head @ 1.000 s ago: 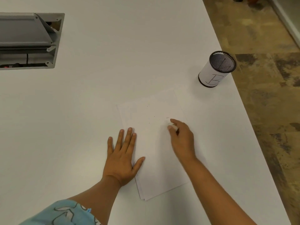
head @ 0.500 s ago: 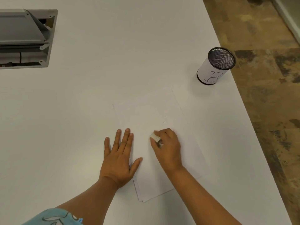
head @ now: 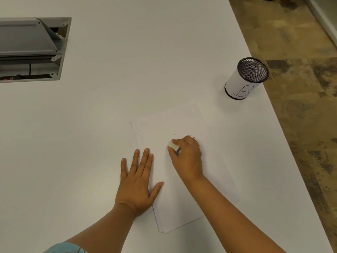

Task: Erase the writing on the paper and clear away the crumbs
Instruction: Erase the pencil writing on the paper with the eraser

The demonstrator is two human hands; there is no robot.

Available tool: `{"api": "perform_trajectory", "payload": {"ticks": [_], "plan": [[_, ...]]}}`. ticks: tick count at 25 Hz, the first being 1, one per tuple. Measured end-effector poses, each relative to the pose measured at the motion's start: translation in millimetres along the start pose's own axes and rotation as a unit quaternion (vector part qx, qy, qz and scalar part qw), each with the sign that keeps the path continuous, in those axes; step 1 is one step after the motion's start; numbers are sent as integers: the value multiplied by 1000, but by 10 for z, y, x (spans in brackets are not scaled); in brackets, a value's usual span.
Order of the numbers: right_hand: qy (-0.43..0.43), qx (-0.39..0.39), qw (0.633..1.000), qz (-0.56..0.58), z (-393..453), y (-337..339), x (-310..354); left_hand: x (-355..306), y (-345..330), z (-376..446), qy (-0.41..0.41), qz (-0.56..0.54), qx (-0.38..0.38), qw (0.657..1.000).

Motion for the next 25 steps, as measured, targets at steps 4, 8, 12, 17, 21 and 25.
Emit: {"api": "perform_trajectory", "payload": {"ticks": [4, 8, 12, 17, 21, 25], "plan": [[-16, -23, 999, 42, -45, 17, -84, -43, 44, -3, -5, -12, 3, 1000], [-5, -46, 997, 60, -78, 51, -129, 34, 217, 287, 58, -58, -1, 997], [-16, -58, 996, 64, -64, 54, -158, 230, -13, 617, 156, -111, 154, 969], [-19, -44, 998, 47, 113, -20, -4, 244, -165, 640, 194, -117, 247, 942], [-45, -7, 999, 14, 479, -147, 153, 242, -110, 645, 206, -107, 255, 939], [-51, -32, 998, 15, 7, -15, -33, 221, -91, 616, 202, -108, 258, 939]]}}
Point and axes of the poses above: each hand's wrist, its own z-axis towards the middle knuckle, its own y-axis out of the back of the hand, x = y × z, the point moved 10 cm from there along z, towards the middle knuckle, and after that the axes turned 8 degrees about -y, right-handed, at the moved point
